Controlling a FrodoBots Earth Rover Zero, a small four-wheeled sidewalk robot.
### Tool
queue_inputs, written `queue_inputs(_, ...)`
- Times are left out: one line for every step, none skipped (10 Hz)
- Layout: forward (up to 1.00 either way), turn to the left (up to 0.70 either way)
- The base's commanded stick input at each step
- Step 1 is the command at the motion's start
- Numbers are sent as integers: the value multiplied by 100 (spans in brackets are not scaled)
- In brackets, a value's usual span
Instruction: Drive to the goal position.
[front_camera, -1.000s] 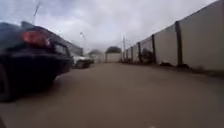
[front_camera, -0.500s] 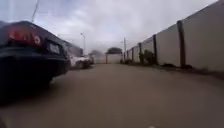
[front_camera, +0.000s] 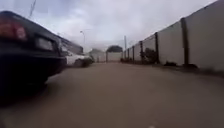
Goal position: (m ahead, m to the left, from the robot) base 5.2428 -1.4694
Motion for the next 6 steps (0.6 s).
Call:
queue_inputs(50,0)
queue_inputs(50,0)
queue_inputs(50,0)
queue_inputs(50,0)
queue_inputs(50,0)
queue_inputs(50,0)
